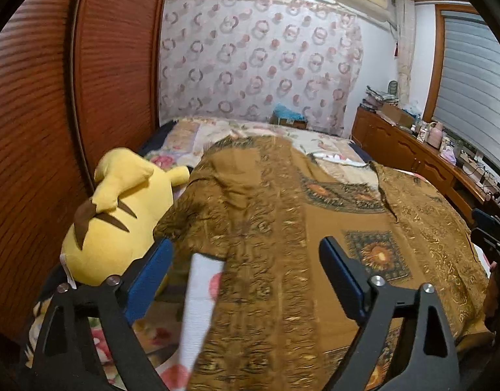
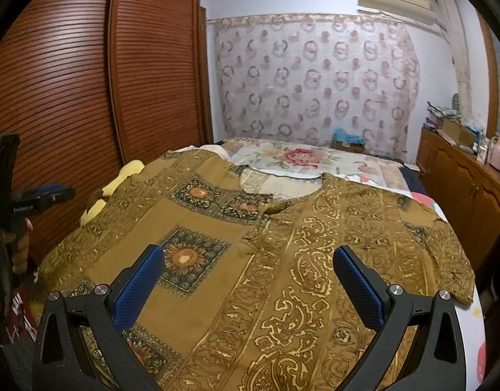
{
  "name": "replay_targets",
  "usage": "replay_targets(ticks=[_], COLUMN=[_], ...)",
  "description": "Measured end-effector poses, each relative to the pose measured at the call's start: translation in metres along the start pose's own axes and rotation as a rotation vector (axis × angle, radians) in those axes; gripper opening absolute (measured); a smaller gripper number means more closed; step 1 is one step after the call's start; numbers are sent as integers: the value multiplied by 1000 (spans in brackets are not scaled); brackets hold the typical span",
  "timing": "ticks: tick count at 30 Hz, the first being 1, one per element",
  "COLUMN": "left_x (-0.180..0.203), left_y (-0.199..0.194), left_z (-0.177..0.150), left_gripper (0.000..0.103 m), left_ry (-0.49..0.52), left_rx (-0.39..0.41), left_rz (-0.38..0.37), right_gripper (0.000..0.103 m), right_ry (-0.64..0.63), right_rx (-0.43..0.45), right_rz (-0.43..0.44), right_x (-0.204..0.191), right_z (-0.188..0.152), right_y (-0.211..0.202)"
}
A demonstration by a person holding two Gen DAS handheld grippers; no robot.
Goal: Fold small clothes
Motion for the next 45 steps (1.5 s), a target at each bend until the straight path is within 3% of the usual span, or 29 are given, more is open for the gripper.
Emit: replay_targets(ticks=[9,18,22,26,28,32,38,45], left_x=[-35,-61,-68,-62,-54,-53,-40,25], left_y=[57,107,115,112,109,106,82,57], left_z=[5,12,16,17,18,23,47,82], left_gripper=[62,49,45,16,8,4,3,3], left_ry=[16,-25,-64,-67,-23,5,48,180], left_rx=[-174,-288,-301,-294,-278,-256,-162,-90], left_rz=[-3,-7,-59,-110,-75,-56,-30,-99], right_gripper=[103,102,102,102,102,102,102,102], right_ry=[-46,-38,-44,-38,-42,-26,5,37], right_rx=[-41,-110,-142,-152,-151,-149,-126,-96], right_rz=[59,144,182,204,204,198,180,149], right_x=[2,11,13,9,11,15,24,39], right_z=[9,17,24,23,19,16,12,14], right_y=[19,50,67,70,66,65,53,41])
Point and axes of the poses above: each gripper's, at about its wrist camera, not at the fingertips, and y roughly the way its jaws point, x to its right, z to its top, the point moved 1 cm from there along y, roughly the way its jaws point, and after that the axes turned 5 degrees about -y, right-handed, at the moved point
